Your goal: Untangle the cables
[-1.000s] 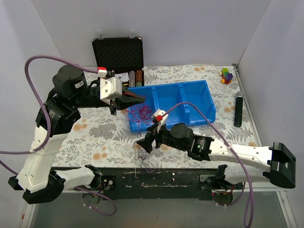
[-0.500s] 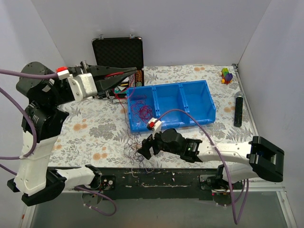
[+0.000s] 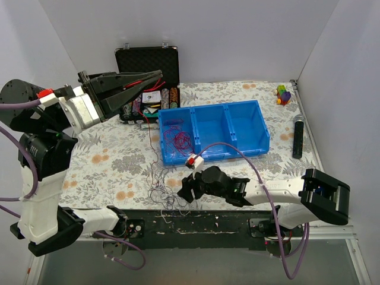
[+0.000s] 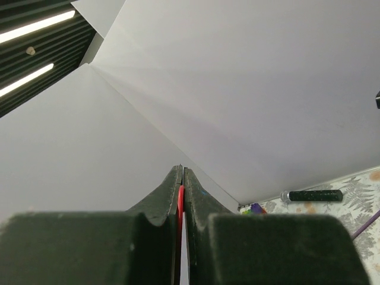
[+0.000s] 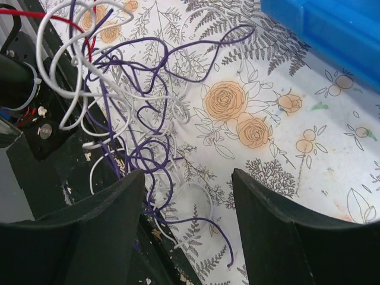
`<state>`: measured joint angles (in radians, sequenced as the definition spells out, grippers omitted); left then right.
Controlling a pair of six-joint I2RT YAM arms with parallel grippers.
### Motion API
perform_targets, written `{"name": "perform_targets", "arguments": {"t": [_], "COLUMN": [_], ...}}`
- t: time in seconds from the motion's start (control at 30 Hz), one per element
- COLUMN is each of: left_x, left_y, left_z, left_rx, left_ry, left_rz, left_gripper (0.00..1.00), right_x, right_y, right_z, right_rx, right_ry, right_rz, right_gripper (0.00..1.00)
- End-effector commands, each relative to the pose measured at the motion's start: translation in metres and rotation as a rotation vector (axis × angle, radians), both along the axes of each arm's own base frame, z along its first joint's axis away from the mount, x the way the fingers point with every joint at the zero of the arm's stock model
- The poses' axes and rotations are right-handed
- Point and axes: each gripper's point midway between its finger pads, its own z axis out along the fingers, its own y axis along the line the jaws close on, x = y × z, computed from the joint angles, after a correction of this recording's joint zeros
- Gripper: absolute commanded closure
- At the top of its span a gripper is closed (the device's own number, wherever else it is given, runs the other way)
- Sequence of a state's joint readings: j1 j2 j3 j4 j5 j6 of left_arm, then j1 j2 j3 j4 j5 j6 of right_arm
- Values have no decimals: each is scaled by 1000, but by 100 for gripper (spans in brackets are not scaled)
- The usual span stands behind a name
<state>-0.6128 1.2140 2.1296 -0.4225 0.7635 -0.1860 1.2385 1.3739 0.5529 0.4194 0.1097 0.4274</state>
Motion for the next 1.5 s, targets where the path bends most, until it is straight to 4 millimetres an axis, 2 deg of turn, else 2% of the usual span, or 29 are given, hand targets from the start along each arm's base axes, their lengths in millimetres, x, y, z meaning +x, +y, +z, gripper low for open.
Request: {"name": "perform_targets", "arguments": {"t": [0.0, 0.17, 0.23, 0.3, 0.47, 0.57, 0.67, 0.87, 1.0, 1.07, 1.23, 1.47], "left_x": [3, 5, -4, -10, -34, -41, -31, -11, -4, 0, -1, -5], "left_y": [5, 29, 40, 44, 46, 47, 45, 30, 25, 23, 24, 27], "left_z": [15, 64, 87, 101, 114, 117, 106, 60, 43, 43, 50, 56], "left_rx": [-49, -234, -313, -351, -342, -349, -330, -224, -193, -191, -202, -208], "left_ry": [-123, -399, -509, -574, -754, -761, -694, -542, -501, -491, -488, -502], "left_rz": [54, 214, 256, 269, 258, 231, 239, 210, 203, 203, 204, 206], "left_gripper": [100, 100, 100, 100, 100, 100, 100, 100, 100, 100, 100, 100], "right_x": [5, 2, -1, -5, -14, -15, -6, 1, -8, -13, -18, -12], "right_y": [-6, -20, -24, -27, -35, -37, -34, -18, -2, 8, 38, 69], "right_z": [19, 5, -4, -13, -35, -40, -18, 79, 123, 129, 123, 115], "right_rx": [53, 14, 2, -5, -40, -53, -23, 161, 265, 280, 275, 264], "right_ry": [-32, -12, 10, 32, 63, 69, 18, -126, -149, -141, -122, -127], "right_rz": [-50, -67, -71, -73, -73, -81, -105, -60, 15, 48, 108, 129], "right_gripper": [32, 35, 37, 39, 41, 42, 40, 28, 22, 22, 22, 24]}}
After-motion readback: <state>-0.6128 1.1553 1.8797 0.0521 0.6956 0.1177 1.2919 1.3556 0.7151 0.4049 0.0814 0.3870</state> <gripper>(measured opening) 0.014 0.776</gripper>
